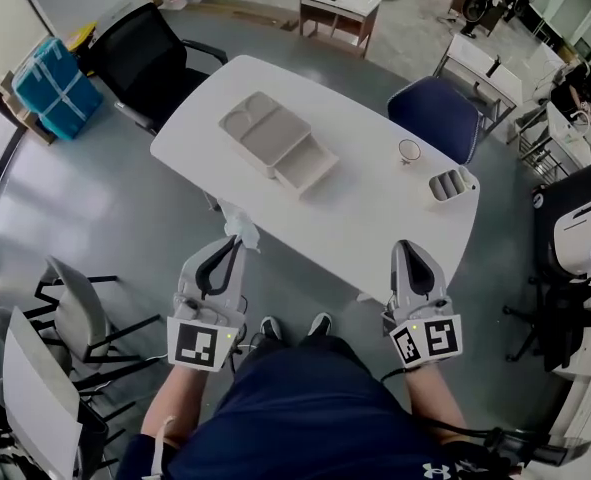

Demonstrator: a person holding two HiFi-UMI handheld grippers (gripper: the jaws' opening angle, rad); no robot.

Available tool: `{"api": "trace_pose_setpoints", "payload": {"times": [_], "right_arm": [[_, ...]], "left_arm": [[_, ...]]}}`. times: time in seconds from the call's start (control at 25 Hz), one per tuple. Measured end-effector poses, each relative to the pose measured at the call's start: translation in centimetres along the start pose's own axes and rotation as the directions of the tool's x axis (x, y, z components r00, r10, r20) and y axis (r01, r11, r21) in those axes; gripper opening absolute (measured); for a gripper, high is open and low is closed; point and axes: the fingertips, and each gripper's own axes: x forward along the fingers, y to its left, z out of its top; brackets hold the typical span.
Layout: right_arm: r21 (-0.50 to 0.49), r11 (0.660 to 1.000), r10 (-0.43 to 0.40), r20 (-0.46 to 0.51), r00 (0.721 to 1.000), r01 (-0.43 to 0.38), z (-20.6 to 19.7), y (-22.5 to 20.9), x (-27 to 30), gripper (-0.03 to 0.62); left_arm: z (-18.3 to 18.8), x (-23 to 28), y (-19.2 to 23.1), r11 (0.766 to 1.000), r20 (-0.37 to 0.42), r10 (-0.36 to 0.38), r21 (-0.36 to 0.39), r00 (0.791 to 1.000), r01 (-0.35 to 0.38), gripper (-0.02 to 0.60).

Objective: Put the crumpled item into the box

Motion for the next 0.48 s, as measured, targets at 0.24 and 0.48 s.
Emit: {"api": "trace_pose_setpoints", "payload": {"times": [0.24,0.48], "right_arm": [[-0.026,0.999,0.030,0.016,0.999,-0.029,-0.1,-2.8,0.5,0.002],[-0.015,0.998,0.054,-0.014,0.998,-0.055,-1.4,-3.9,2.0,0.002]], "left_arm": [[0.4,2.8,0.9,0.996,-0.007,0.061,0.068,0.998,-0.060,0.017],[0.2,5.7,1.2,0.994,-0.027,0.054,0.093,0.998,-0.052,0.017]]}}
